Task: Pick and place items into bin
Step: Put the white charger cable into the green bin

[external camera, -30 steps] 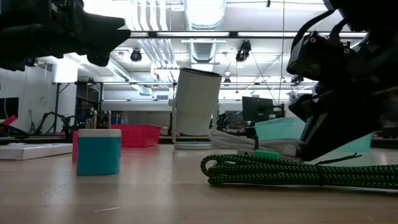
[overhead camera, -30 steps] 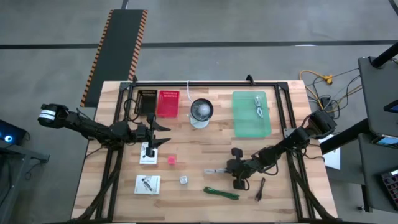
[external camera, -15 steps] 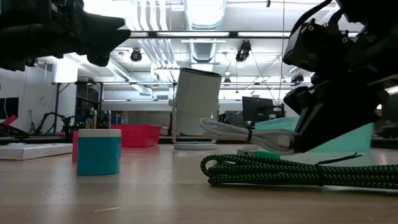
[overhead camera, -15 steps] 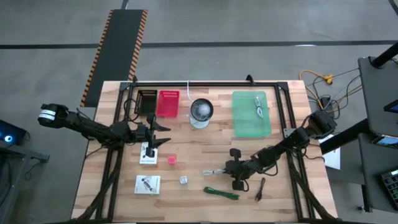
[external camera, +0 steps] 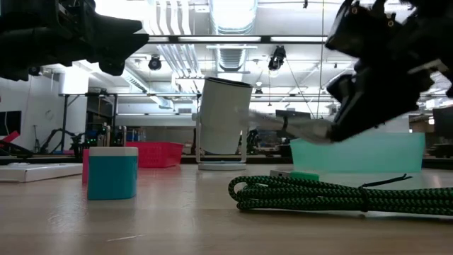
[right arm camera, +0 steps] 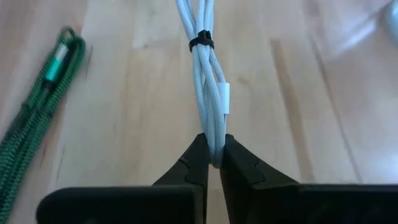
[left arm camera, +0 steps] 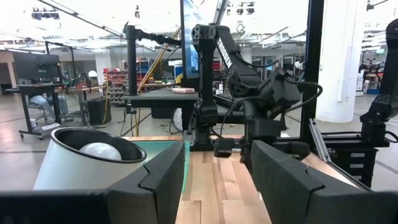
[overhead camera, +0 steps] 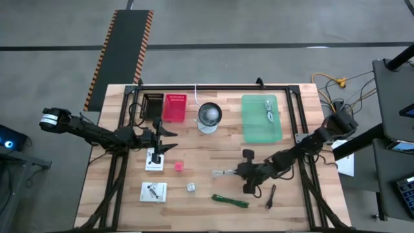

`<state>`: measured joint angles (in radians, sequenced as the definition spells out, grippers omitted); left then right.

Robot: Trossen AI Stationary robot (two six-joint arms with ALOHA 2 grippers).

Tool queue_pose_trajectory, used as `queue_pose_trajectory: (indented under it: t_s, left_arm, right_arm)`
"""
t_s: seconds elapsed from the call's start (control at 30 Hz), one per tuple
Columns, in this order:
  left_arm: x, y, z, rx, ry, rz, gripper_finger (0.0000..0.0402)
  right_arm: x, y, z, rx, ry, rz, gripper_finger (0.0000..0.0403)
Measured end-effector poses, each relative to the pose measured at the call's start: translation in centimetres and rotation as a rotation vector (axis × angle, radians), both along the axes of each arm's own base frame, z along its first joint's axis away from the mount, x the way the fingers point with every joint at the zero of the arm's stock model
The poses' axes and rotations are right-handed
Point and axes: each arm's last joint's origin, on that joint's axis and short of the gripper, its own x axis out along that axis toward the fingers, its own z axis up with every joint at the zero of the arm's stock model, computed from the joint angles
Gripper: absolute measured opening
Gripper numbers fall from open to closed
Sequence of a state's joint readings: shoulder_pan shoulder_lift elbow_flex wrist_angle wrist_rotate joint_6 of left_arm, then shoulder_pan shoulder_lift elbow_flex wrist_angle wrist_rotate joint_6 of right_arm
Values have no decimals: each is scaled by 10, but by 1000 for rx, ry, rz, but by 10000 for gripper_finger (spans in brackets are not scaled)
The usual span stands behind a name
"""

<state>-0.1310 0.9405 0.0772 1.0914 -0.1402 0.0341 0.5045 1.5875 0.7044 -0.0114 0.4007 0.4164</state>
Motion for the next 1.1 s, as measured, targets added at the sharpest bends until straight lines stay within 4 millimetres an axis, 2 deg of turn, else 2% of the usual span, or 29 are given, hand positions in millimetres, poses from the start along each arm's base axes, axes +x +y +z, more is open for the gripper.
queue_pose_trajectory:
  t_s: [0.2, 0.43, 0.7, 1.1]
  left_arm:
    - [0, 0, 0, 0, 0, 0, 171]
    - [0, 0, 0, 0, 1, 0, 171]
    - [0, 0, 0, 0, 0, 0, 171]
    - [0, 0, 0, 0, 0, 0, 171]
  right_arm:
    - [-4, -4, 13, -47, -48, -42, 13]
    - [-8, -10, 20, -157, -95, -139, 13]
    - [-12, -15, 20, -203, -110, -265, 13]
    - [-33, -30, 12, -167, -73, -589, 13]
